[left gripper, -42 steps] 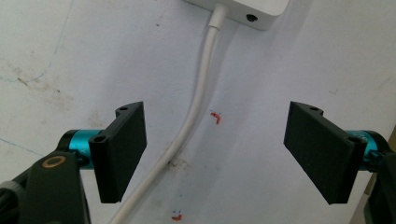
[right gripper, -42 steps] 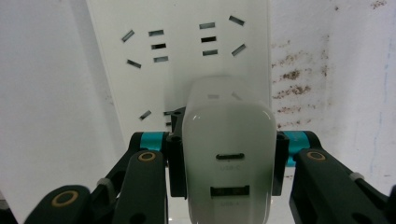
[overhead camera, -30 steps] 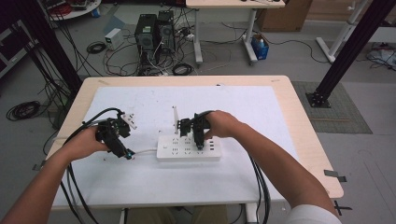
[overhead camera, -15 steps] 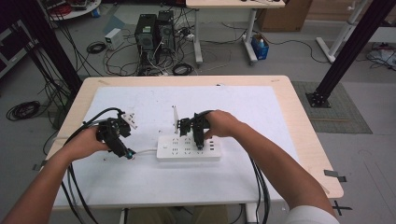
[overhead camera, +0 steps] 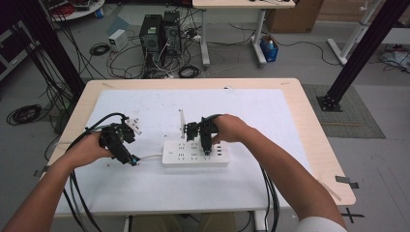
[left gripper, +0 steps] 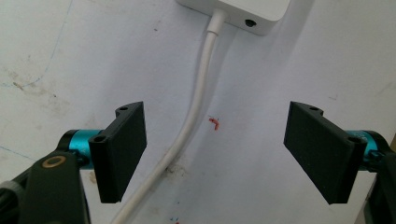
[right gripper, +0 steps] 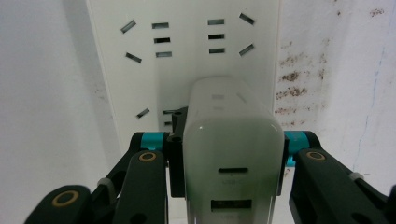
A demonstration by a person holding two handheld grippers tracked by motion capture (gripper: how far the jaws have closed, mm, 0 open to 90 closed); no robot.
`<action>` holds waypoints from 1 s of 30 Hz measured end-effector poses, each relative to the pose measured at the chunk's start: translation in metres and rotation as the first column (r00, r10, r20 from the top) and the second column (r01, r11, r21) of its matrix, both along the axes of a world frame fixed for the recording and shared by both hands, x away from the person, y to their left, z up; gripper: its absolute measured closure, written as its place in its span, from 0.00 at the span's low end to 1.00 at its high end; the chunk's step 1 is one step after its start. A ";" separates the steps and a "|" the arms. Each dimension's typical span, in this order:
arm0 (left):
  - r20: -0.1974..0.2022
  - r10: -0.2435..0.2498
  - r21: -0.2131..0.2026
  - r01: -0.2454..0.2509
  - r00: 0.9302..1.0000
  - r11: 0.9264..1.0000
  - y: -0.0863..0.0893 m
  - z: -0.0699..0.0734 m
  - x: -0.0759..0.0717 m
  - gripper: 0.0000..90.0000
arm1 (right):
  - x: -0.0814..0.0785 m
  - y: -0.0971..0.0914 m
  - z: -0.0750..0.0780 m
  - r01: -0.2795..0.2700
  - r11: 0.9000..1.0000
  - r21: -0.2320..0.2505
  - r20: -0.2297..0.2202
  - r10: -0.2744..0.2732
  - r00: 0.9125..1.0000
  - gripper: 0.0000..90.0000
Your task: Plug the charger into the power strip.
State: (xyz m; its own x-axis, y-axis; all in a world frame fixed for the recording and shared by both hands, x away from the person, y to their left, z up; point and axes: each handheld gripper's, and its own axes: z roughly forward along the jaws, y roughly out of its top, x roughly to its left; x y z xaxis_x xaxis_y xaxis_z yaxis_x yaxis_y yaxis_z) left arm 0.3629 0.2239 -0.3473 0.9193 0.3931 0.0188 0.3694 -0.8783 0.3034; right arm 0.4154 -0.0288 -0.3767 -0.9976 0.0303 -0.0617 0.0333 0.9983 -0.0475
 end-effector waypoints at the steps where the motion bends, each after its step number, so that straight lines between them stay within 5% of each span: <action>1: -0.002 0.000 0.000 0.000 1.000 1.000 0.000 0.000 0.000 0.24 | 0.000 0.000 0.000 -0.001 1.000 0.000 -0.002 0.001 1.000 0.69; 17: -0.004 0.014 -0.018 -0.014 1.000 1.000 0.000 -0.004 -0.003 0.24 | 0.000 0.001 -0.001 -0.007 1.000 0.006 0.006 0.007 1.000 0.69; 23: -0.003 0.009 -0.008 -0.009 1.000 1.000 0.002 -0.002 -0.003 0.24 | 0.005 -0.004 -0.001 0.063 0.997 0.047 -0.042 -0.061 0.997 0.69; 26: -0.001 0.022 -0.017 -0.022 1.000 1.000 0.002 -0.001 -0.004 0.24 | 0.007 -0.012 -0.001 0.087 0.990 0.109 -0.058 -0.081 0.995 0.69; 30: 0.005 0.022 -0.019 -0.022 1.000 1.000 0.004 -0.002 -0.006 0.24 | 0.007 -0.011 -0.001 0.085 0.990 0.109 -0.054 -0.079 0.995 0.69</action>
